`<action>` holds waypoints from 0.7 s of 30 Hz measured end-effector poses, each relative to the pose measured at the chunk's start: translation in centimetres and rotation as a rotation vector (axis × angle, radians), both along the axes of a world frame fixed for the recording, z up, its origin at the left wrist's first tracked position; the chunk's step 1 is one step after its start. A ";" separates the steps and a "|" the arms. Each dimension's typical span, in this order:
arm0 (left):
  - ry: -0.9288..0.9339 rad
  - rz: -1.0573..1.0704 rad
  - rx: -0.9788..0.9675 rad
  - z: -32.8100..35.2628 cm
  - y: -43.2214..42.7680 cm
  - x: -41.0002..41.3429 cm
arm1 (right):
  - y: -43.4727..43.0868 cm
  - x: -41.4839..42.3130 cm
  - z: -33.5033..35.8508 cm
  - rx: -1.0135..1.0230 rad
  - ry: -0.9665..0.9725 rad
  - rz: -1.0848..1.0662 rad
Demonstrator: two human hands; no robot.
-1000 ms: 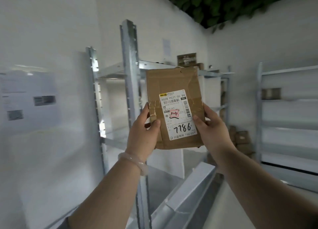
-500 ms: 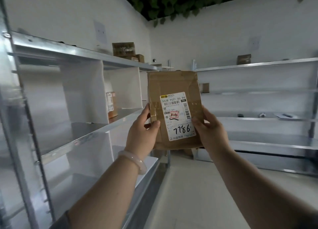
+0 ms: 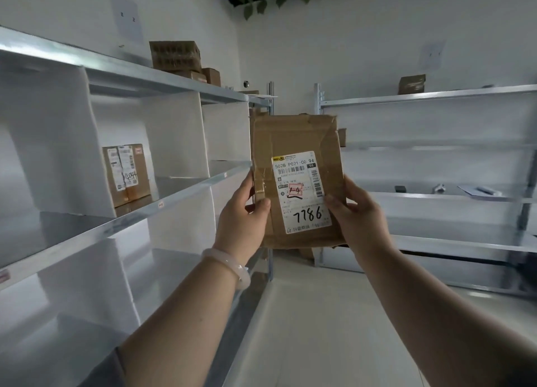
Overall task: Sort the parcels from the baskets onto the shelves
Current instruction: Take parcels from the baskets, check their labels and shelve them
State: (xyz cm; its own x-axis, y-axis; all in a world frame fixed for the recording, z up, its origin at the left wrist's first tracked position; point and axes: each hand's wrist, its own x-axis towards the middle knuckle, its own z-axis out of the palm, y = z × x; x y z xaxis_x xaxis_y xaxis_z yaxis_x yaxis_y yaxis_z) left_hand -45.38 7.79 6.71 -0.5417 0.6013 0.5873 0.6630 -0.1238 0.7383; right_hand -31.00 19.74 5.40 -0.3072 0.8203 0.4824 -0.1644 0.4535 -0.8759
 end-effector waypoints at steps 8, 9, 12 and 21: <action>-0.061 -0.066 0.010 -0.7 11.6 -10.1 | 11.1 -10.3 -1.0 0.001 0.003 -0.008; -0.075 -0.080 0.009 -0.5 13.2 -11.5 | 12.4 -11.6 -0.8 -0.021 0.017 0.000; -0.108 -0.124 0.000 -0.1 18.2 -15.4 | 16.6 -15.3 -0.2 -0.039 0.037 0.009; -0.132 -0.143 -0.023 -0.8 31.3 -21.7 | 29.0 -21.5 -1.4 -0.086 0.059 0.014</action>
